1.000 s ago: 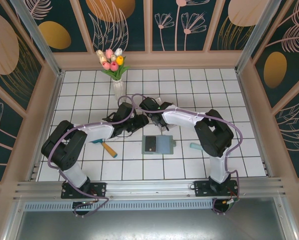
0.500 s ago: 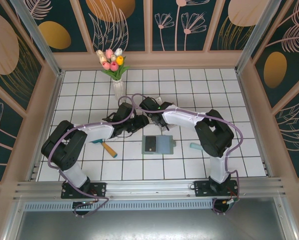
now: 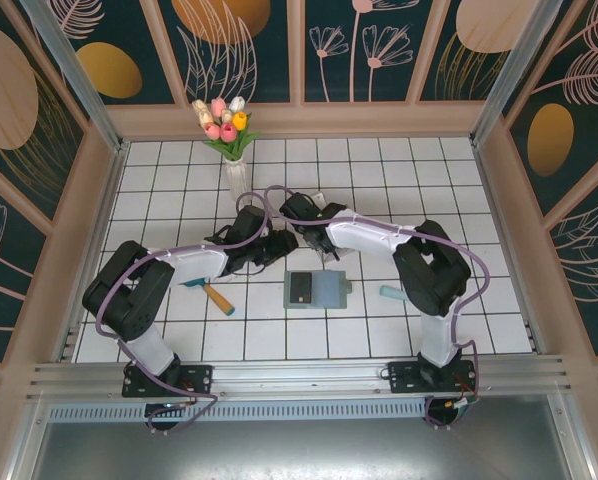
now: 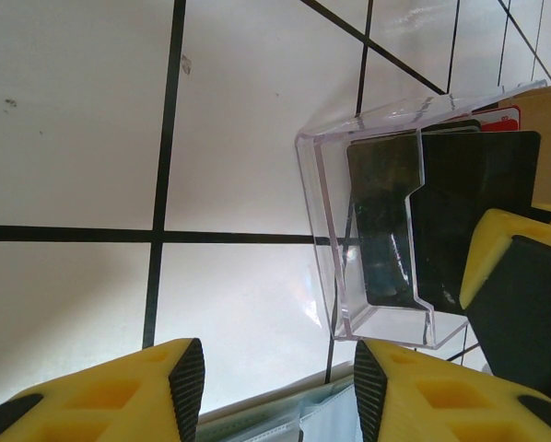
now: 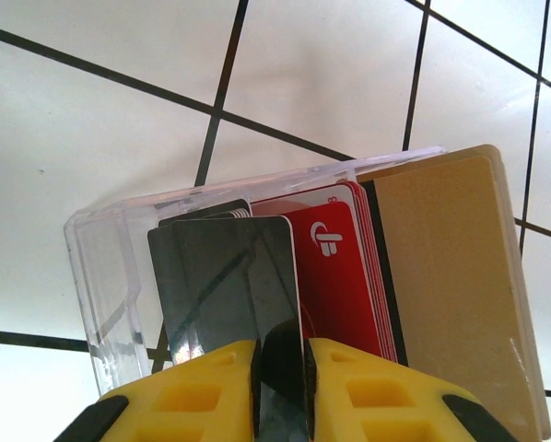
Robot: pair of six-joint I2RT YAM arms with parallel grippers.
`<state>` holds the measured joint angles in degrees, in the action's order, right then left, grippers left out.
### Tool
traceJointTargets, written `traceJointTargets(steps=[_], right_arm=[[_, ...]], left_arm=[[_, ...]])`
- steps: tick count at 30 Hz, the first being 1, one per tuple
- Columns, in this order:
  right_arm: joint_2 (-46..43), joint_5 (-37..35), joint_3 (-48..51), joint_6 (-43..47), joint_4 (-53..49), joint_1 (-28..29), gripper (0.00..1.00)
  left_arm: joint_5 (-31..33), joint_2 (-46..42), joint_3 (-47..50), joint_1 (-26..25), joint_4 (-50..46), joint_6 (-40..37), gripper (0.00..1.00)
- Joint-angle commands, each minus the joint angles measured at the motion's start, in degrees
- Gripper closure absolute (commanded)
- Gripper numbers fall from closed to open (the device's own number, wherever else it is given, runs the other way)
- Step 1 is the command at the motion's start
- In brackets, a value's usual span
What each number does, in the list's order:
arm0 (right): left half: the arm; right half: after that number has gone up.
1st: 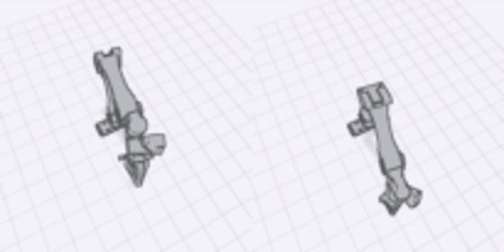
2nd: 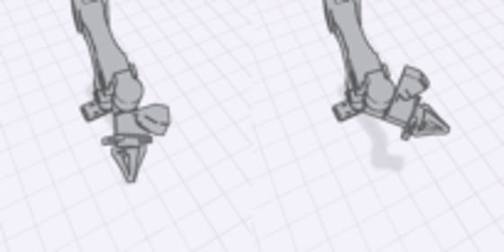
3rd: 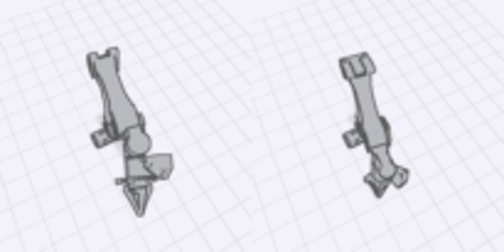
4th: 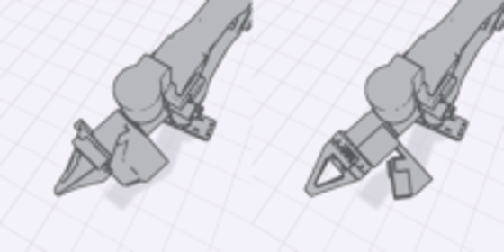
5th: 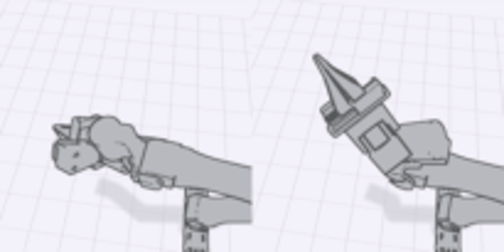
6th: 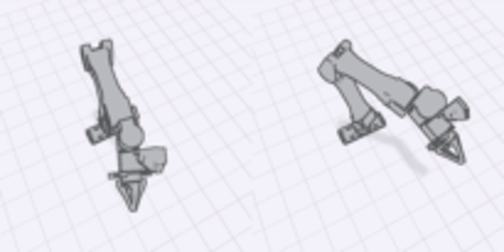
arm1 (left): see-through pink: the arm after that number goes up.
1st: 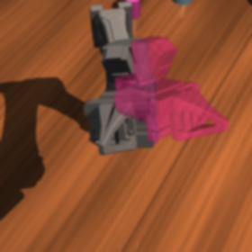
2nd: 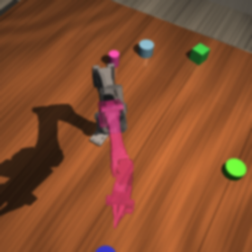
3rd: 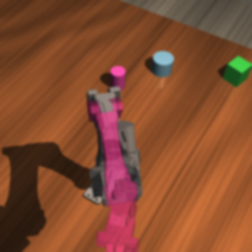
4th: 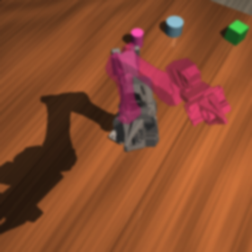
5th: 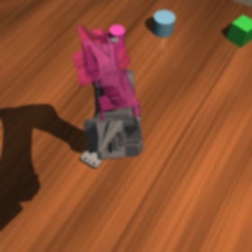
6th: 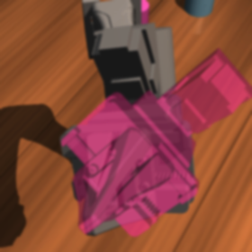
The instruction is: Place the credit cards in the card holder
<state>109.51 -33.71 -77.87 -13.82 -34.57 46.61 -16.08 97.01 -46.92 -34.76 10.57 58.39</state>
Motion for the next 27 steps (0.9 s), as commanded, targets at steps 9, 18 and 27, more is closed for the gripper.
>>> traceJointTargets(steps=[9,18,27], right_arm=[[-3.4,-1.5,-1.0,-0.8,-3.0,0.1,0.79],[-5.9,1.5,-0.8,-1.3,-2.9,0.1,0.86],[-12.5,12.4,3.6,-2.8,1.4,-2.3,0.86]], left_arm=[[-0.8,-1.2,0.5,0.5,1.8,0.4,0.51],[-1.0,-1.7,0.6,0.5,1.8,0.2,0.51],[-2.1,-3.4,0.6,1.0,2.5,0.1,0.5]])
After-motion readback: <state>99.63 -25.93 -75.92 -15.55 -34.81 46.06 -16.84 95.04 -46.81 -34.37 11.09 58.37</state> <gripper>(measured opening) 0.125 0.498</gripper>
